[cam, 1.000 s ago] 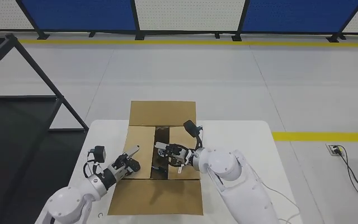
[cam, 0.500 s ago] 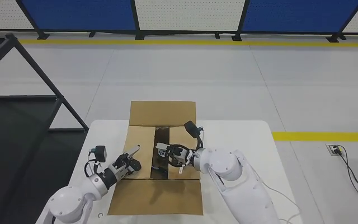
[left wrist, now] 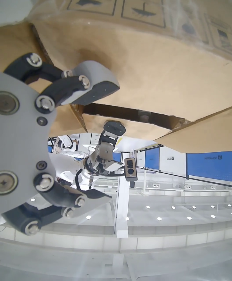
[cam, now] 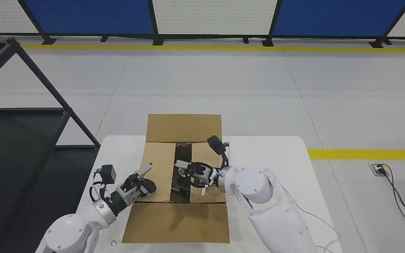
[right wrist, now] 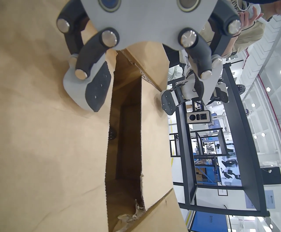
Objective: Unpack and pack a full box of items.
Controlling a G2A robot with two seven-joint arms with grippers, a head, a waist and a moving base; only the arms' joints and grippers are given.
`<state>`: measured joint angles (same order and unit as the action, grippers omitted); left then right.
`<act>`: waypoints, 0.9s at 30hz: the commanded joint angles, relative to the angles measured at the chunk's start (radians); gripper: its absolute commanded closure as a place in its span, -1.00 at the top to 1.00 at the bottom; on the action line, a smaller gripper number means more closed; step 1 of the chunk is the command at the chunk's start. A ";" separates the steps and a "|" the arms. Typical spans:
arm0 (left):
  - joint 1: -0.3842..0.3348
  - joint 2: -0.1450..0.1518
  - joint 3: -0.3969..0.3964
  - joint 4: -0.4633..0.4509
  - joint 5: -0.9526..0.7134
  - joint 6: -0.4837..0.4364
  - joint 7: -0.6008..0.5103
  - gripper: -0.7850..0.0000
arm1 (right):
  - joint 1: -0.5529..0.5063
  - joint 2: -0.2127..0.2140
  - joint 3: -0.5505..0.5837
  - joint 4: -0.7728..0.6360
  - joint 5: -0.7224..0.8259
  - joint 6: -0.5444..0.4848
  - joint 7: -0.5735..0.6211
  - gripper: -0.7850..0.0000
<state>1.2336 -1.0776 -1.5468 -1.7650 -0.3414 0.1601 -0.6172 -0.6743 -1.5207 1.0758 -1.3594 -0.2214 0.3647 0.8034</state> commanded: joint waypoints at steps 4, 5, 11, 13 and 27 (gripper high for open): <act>0.030 0.004 -0.041 -0.031 -0.024 -0.024 -0.013 1.00 | -0.042 0.013 0.029 -0.102 0.012 -0.010 0.030 1.00; 0.037 0.005 -0.051 -0.037 -0.028 -0.031 -0.019 1.00 | -0.051 0.016 0.036 -0.125 0.016 -0.014 0.046 1.00; 0.091 0.014 -0.132 -0.071 -0.056 -0.096 -0.073 1.00 | -0.131 0.049 0.133 -0.276 0.055 -0.023 0.202 1.00; 0.123 0.016 -0.171 -0.082 -0.081 -0.117 -0.092 1.00 | -0.167 0.062 0.179 -0.322 0.066 -0.030 0.244 1.00; 0.283 0.026 -0.337 -0.121 -0.138 -0.204 -0.211 1.00 | -0.294 0.102 0.324 -0.458 0.111 -0.044 0.371 1.00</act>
<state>1.5162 -1.0511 -1.8838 -1.8858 -0.4797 -0.0442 -0.8281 -0.9684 -1.4187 1.3997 -1.8170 -0.1101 0.3214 1.1746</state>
